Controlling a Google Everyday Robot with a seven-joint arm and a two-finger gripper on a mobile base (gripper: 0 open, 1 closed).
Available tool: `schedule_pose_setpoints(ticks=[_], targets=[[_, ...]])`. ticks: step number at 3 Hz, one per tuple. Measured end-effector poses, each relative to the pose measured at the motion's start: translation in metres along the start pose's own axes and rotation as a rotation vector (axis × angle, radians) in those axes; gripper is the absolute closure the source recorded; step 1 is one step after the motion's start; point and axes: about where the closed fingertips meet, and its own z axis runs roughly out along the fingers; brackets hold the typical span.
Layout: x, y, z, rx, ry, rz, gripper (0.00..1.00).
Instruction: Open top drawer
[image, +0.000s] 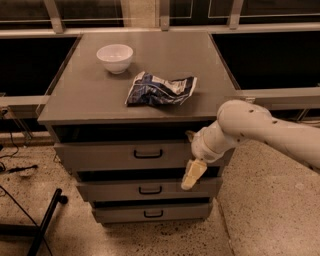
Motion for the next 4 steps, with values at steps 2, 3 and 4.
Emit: schedule_pose_setpoints(ticks=[2,3,4], targets=[[-0.005,-0.021,0.004,0.011,0.043,-0.02,0.16],[-0.008,-0.016,-0.002,-0.036,0.063,-0.015,0.0],[-0.007,-0.002,-0.01,-0.106,0.102,0.006,0.0]])
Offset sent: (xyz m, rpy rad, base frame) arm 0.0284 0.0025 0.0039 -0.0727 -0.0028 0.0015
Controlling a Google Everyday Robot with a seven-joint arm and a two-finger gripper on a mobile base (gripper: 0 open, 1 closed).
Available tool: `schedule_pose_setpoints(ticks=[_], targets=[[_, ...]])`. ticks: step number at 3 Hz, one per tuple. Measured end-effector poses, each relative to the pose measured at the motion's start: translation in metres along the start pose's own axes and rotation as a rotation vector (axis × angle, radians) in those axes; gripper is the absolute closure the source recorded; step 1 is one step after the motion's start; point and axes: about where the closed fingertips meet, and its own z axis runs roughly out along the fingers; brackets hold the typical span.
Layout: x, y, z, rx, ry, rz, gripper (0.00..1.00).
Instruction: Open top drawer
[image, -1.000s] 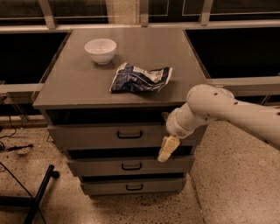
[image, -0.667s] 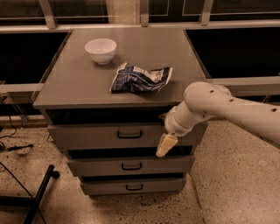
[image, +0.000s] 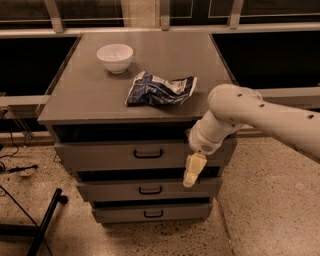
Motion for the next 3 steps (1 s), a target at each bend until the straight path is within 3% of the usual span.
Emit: schedule_pose_setpoints(ticks=[1,3], targets=[[0.006,0.02,-0.005,-0.104,0.056,0.022,0.0],[0.013,0.038,-0.01,-0.22,0.092,0.053,0.0]])
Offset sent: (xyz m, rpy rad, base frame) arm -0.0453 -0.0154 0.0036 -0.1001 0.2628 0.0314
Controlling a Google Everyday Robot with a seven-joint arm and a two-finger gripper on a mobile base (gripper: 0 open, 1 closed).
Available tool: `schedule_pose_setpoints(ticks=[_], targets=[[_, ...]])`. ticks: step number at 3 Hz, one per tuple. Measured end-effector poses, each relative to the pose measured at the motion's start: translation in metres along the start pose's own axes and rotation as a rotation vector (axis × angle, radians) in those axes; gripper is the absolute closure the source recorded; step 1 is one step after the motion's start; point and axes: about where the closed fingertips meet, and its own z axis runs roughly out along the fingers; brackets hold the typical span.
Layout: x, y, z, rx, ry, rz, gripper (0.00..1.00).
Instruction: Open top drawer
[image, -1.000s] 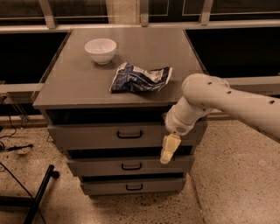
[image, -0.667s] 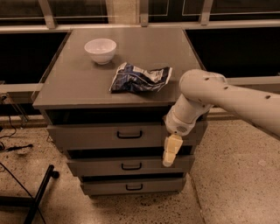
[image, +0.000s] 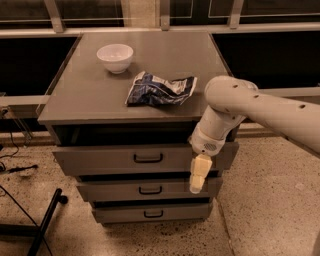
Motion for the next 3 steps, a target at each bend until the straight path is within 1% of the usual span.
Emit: schedule_pose_setpoints(ticks=[1,2,3], targets=[[0.001,0.005,-0.002,-0.025,0.002,0.008,0.0],[0.007,0.017,-0.005,-0.054,-0.017,0.027,0.0],[0.011,0.023,-0.006,-0.064,-0.039,0.046,0.0]])
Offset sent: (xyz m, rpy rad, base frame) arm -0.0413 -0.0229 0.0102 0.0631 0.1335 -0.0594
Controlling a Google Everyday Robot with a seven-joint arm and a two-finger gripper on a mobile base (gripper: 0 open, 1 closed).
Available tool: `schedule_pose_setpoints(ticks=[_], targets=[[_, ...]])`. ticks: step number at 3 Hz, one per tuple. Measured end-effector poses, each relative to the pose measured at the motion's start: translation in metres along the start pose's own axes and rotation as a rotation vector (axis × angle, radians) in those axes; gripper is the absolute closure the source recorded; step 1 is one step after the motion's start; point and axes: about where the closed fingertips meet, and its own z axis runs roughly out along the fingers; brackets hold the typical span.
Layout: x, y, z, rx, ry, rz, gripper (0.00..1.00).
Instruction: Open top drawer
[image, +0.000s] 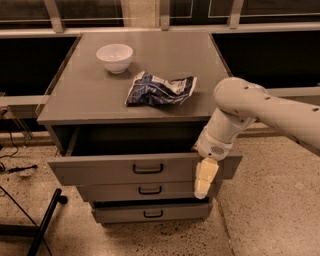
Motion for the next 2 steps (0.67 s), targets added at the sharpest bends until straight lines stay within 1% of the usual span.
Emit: schedule_pose_setpoints(ticks=[1,2], targets=[[0.013,0.017,-0.006,0.006,-0.083,0.056,0.0],[0.024,0.041,-0.011,0.057,-0.219,0.104,0.0]])
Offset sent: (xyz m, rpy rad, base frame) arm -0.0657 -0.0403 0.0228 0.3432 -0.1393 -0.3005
